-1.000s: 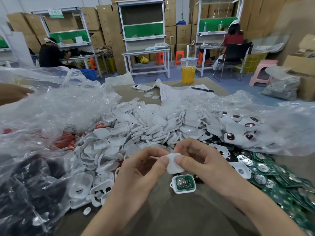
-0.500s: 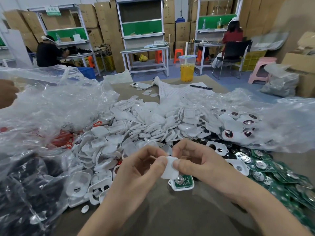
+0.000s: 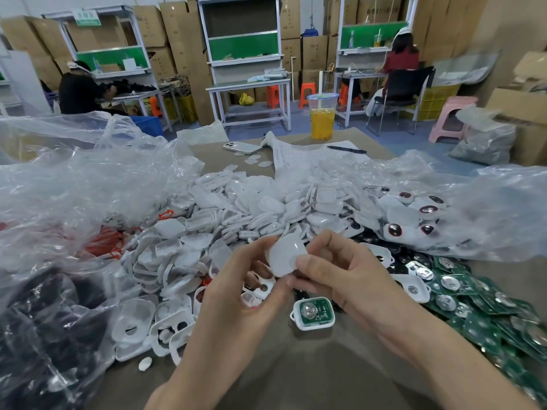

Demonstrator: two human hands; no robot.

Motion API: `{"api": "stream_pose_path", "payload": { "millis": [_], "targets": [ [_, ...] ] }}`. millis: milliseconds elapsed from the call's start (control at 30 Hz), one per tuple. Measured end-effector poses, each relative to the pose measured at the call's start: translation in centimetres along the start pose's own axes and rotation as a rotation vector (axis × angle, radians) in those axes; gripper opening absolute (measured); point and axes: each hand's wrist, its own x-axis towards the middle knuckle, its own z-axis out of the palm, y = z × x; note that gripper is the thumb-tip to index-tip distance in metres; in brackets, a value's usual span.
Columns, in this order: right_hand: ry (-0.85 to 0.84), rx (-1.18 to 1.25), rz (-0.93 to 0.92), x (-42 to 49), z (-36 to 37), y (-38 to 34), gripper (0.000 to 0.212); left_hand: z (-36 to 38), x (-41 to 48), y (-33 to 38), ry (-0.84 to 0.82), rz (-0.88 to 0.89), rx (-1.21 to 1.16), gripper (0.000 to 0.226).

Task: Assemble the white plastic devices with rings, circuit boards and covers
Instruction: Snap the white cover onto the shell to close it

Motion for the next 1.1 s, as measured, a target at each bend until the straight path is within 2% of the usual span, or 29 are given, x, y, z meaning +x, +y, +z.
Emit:
{"api": "stream_pose_path", "payload": {
  "millis": [133,233,500,667,933,1100],
  "targets": [
    [0.000,-0.021,0.033,0.2,0.1,0.0,0.012,0.0,-0.1,-0.6,0.026,0.002,0.024,0.041],
    [0.059,0.016,0.069,0.3,0.1,-0.2,0.021,-0.1,0.1,-0.5,0.020,0.070,0.080,0.043],
    [0.144,-0.284,0.000,-0.2,-0.4,-1.0,0.028,-0.1,0.1,-0.7,0.017,0.119,0.172,0.045],
    [0.154,-0.329,-0.005,0.1,-0.7,-0.8,0.031,-0.1,0.1,-0.7,0.016,0.168,0.197,0.047],
    [0.162,-0.227,0.036,0.5,-0.9,-0.3,0.041,0.1,-0.3,-0.6,0.027,0.142,0.206,0.048],
    [0.095,-0.138,0.087,0.6,-1.3,0.0,0.065,0.1,-0.2,-0.4,0.046,0.138,0.176,0.050]
  ]
}}
